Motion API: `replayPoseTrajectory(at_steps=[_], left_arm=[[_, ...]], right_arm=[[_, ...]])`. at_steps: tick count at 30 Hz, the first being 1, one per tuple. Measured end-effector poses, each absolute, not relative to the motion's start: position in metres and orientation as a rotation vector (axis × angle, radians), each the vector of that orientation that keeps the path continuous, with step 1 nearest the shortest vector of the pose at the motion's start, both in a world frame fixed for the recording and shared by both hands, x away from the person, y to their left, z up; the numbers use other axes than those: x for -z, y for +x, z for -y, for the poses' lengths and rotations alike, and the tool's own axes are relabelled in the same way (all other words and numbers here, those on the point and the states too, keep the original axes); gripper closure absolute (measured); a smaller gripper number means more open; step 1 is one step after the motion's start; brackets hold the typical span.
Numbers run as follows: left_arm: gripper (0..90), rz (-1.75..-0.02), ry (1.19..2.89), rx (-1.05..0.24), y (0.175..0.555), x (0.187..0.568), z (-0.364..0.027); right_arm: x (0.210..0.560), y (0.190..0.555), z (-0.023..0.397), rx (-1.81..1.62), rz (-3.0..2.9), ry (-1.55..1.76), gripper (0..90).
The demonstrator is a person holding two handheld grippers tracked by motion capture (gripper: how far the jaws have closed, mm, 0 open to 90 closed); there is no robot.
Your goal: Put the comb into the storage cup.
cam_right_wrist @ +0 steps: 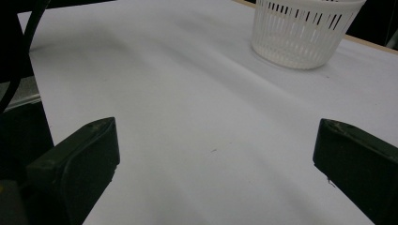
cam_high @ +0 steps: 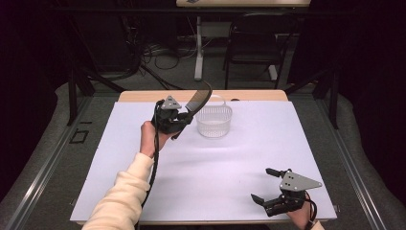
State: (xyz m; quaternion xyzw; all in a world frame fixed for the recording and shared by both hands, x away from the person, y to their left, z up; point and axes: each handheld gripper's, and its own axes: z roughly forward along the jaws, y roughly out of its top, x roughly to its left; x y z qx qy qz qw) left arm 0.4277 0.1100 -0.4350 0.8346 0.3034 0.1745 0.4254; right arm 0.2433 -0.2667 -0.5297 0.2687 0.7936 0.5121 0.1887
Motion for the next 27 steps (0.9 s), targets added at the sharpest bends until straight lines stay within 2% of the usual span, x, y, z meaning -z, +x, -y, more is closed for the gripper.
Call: replayPoseTrajectory(at_steps=[27], left_arm=[[72.0,-0.757,2.038,-0.428,0.445,0.440,-0.105]], right_arm=[[0.530,0.244,0.267,-1.445,-2.239,0.758,0.3]])
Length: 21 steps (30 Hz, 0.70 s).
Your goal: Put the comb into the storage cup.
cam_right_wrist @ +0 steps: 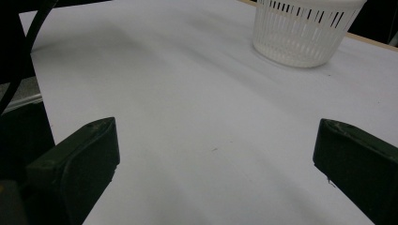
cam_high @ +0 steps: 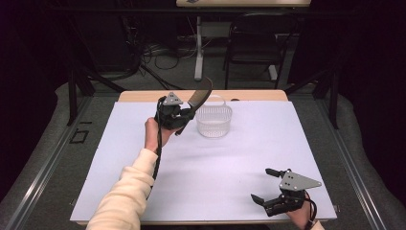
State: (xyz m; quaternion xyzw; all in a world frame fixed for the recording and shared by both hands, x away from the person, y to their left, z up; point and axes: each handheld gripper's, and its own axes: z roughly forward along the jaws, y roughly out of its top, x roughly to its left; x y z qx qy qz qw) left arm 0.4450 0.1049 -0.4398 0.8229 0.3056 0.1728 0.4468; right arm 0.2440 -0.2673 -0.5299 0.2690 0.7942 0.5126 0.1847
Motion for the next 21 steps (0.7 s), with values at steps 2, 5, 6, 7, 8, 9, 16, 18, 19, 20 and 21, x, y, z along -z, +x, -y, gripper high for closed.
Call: replayPoseTrajectory(at_steps=[2,5,6,7,8,9,16,18,19,20,21], left_arm=[[72.0,-0.751,2.040,-0.431,0.446,0.440,-0.104],[72.0,-0.745,2.036,-0.431,0.448,0.439,-0.102],[72.0,-0.744,2.035,-0.429,0.449,0.438,-0.101],[72.0,-0.741,2.035,-0.430,0.450,0.438,-0.101],[72.0,-0.740,2.036,-0.435,0.451,0.438,-0.100],[72.0,-0.740,2.034,-0.432,0.451,0.437,-0.099],[71.9,-0.732,2.030,-0.438,0.457,0.436,-0.094],[72.0,-0.732,2.026,-0.438,0.458,0.435,-0.092],[72.0,-0.731,2.025,-0.440,0.459,0.434,-0.092],[72.0,-0.728,2.022,-0.444,0.459,0.433,-0.091],[72.0,-0.725,2.019,-0.444,0.459,0.432,-0.091]], right_arm=[[0.530,0.244,0.267,-1.441,-2.242,0.756,0.3],[0.530,0.244,0.267,-1.441,-2.243,0.758,0.3],[0.530,0.244,0.267,-1.442,-2.244,0.758,0.3],[0.530,0.244,0.267,-1.440,-2.245,0.759,0.3],[0.531,0.244,0.267,-1.439,-2.248,0.761,0.3],[0.531,0.245,0.267,-1.441,-2.247,0.762,0.3],[0.530,0.244,0.267,-1.440,-2.241,0.757,0.4],[0.530,0.244,0.267,-1.440,-2.242,0.756,0.4],[0.530,0.244,0.267,-1.438,-2.243,0.755,0.4],[0.530,0.244,0.267,-1.439,-2.245,0.757,0.4],[0.530,0.244,0.267,-1.439,-2.244,0.759,0.4]])
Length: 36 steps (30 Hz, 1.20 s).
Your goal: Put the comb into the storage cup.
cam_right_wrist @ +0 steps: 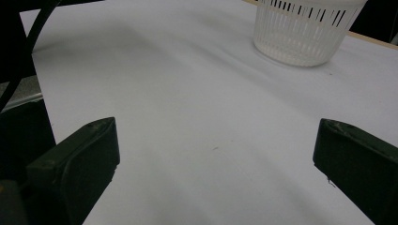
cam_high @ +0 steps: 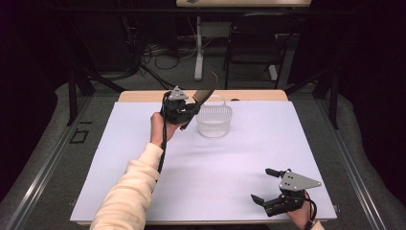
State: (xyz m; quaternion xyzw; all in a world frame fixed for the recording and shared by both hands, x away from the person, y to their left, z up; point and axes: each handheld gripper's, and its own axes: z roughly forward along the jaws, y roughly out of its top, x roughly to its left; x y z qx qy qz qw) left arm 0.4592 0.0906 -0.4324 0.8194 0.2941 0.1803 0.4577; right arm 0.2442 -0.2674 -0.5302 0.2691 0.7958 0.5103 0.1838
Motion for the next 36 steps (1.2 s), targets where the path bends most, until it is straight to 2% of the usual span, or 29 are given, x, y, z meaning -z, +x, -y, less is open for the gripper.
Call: replayPoseTrajectory(at_steps=[36], left_arm=[[72.0,-0.682,1.982,-0.495,0.469,0.417,-0.070]], right_arm=[[0.530,0.244,0.267,-1.444,-2.241,0.764,0.4]])
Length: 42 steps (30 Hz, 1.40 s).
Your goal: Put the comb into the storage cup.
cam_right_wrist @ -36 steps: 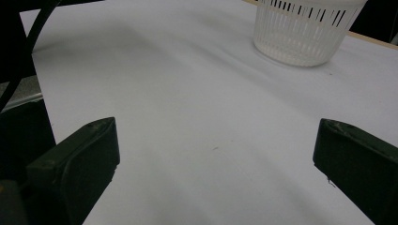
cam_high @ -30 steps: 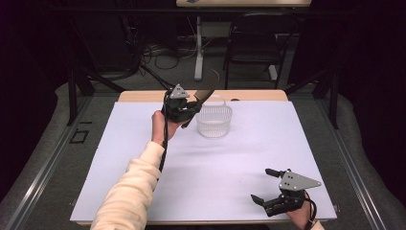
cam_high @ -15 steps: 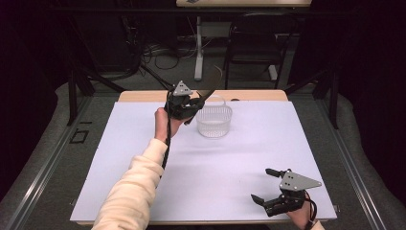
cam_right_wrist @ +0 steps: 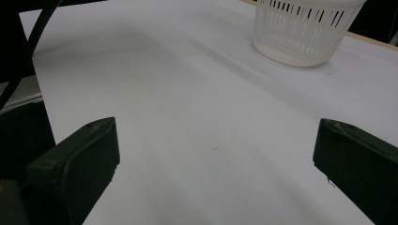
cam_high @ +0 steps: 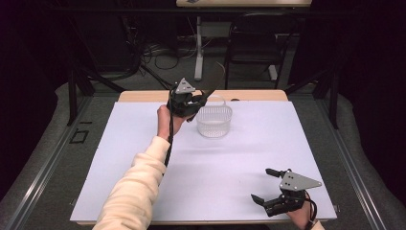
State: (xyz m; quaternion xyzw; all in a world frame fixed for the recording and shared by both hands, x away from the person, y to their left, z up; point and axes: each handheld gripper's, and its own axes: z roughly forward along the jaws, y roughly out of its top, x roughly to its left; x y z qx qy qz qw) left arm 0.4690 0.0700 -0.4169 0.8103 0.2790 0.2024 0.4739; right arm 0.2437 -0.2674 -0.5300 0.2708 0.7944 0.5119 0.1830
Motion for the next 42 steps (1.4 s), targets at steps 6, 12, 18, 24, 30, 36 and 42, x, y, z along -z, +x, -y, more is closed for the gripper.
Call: replayPoseTrajectory(at_steps=[6,12,18,24,30,36,42], left_arm=[[72.0,-0.673,1.974,-0.502,0.470,0.415,-0.068],[71.9,-0.667,1.974,-0.503,0.473,0.415,-0.064],[72.0,-0.660,1.970,-0.510,0.475,0.415,-0.060],[71.9,-0.657,1.960,-0.520,0.477,0.417,-0.057],[72.0,-0.659,1.929,-0.530,0.478,0.419,-0.056],[72.0,-0.650,1.921,-0.541,0.480,0.420,-0.056],[72.0,-0.641,1.911,-0.559,0.483,0.423,-0.053]], right_arm=[[0.530,0.244,0.267,-1.446,-2.242,0.765,0.4],[0.530,0.244,0.267,-1.443,-2.243,0.763,0.4],[0.530,0.244,0.268,-1.444,-2.244,0.764,0.4],[0.530,0.244,0.268,-1.445,-2.245,0.760,0.4],[0.530,0.244,0.267,-1.452,-2.241,0.765,0.4],[0.530,0.244,0.267,-1.447,-2.246,0.763,0.5],[0.530,0.244,0.267,-1.448,-2.247,0.762,0.5]])
